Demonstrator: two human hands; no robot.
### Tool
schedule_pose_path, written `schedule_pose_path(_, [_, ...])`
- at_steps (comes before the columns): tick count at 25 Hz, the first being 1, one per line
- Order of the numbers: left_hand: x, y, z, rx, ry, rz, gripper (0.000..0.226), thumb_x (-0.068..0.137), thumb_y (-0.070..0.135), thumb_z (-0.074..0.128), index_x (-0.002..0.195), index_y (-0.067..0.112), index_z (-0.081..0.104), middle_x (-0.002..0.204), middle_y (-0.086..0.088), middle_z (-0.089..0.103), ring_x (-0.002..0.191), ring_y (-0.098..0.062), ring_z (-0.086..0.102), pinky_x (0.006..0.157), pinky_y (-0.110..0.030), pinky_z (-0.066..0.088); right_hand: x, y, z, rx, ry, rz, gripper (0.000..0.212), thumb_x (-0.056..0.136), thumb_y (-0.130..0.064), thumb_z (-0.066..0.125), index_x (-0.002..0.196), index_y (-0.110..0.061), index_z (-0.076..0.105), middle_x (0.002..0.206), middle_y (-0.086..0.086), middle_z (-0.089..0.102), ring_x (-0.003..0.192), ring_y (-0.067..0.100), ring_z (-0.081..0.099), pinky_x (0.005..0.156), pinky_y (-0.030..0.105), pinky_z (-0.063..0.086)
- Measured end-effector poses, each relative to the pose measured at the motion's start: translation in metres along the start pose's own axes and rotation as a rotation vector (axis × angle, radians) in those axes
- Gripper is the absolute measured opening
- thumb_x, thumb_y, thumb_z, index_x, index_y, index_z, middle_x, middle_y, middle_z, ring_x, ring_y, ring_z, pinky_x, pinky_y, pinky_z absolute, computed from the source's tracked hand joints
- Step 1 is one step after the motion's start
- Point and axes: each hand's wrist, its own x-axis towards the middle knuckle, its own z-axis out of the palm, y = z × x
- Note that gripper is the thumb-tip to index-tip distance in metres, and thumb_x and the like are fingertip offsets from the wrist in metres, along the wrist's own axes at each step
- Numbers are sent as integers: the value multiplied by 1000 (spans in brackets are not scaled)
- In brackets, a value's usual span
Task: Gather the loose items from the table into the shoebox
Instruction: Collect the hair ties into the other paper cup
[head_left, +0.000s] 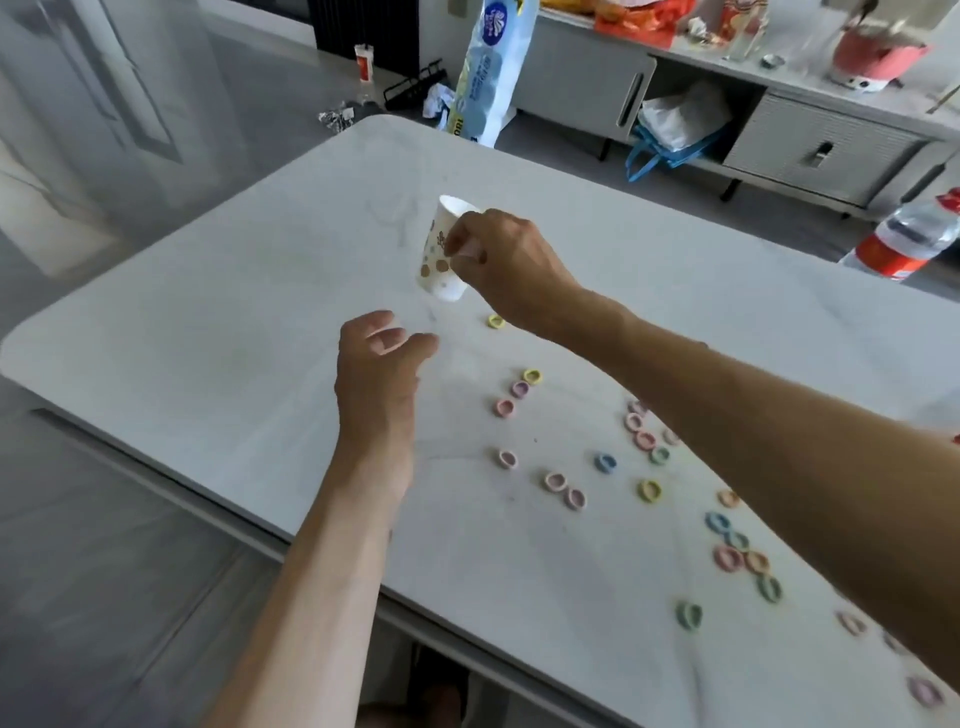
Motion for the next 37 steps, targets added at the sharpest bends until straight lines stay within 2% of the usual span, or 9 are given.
schedule_pose_path(3, [-31, 0, 27, 271, -233, 282, 90, 74, 25, 84, 146, 32, 29, 140, 11, 41, 117, -3, 49, 81, -16, 47, -101, 5, -42, 200, 152, 44, 5, 88, -22, 58, 88, -18, 54, 78, -8, 57, 68, 10, 52, 58, 21, 40])
schedule_pose_path(5, [-64, -4, 53, 373, -438, 411, 106, 69, 38, 87, 150, 34, 19, 133, 13, 47, 112, 6, 52, 75, -8, 47, -173, 15, -68, 318, 197, 136, 15, 94, -31, 53, 84, -21, 49, 71, -11, 54, 64, 8, 50, 57, 17, 37])
schedule_pose_path(9, [-126, -21, 100, 630, -618, 528, 109, 59, 73, 69, 147, 41, 13, 95, 12, 65, 86, -9, 65, 63, -19, 46, -268, 32, -95, 429, 183, 131, 27, 101, -29, 40, 87, -8, 51, 85, 1, 55, 78, 20, 54, 70, 34, 45])
schedule_pose_path(13, [-160, -40, 140, 731, -658, 622, 93, 66, 48, 84, 143, 31, 35, 115, 3, 64, 104, -20, 60, 83, -31, 47, -340, 85, -112, 165, 391, 535, 15, 97, -37, 49, 107, -26, 52, 114, -8, 51, 79, 9, 61, 69, 33, 51])
schedule_pose_path(17, [-177, -59, 165, 686, -664, 591, 83, 65, 41, 88, 134, 29, 44, 110, 11, 62, 100, -11, 58, 84, -24, 47, -383, 137, -132, -156, -161, 936, 59, 81, -60, 62, 131, -39, 38, 126, -3, 43, 81, 14, 63, 68, 39, 55])
schedule_pose_path(21, [-191, -70, 190, 648, -744, 597, 80, 64, 42, 88, 131, 29, 46, 108, 13, 62, 94, -4, 56, 79, -12, 43, -399, 151, -124, -212, -294, 877, 72, 70, -55, 75, 129, -44, 35, 115, -8, 41, 80, 12, 53, 56, 24, 45])
schedule_pose_path(27, [-183, -69, 196, 677, -741, 634, 79, 64, 42, 89, 129, 28, 46, 103, 18, 60, 88, 1, 55, 74, -8, 42, -384, 155, -108, 130, 23, 720, 33, 73, -11, 80, 100, -24, 66, 91, -12, 49, 72, -7, 51, 61, 2, 37])
schedule_pose_path(33, [-176, -70, 186, 723, -718, 669, 81, 61, 45, 88, 128, 29, 47, 95, 19, 59, 80, -2, 54, 69, -4, 38, -371, 154, -100, -160, 21, 615, 11, 81, -10, 60, 82, -14, 69, 79, 2, 57, 69, 23, 56, 60, 32, 45])
schedule_pose_path(37, [-175, -71, 183, 783, -779, 730, 83, 63, 44, 87, 133, 27, 45, 112, 9, 63, 99, -13, 60, 82, -24, 46, -366, 153, -102, -142, 11, 671, 14, 76, -8, 58, 74, -15, 70, 72, 0, 63, 66, 19, 59, 61, 34, 52])
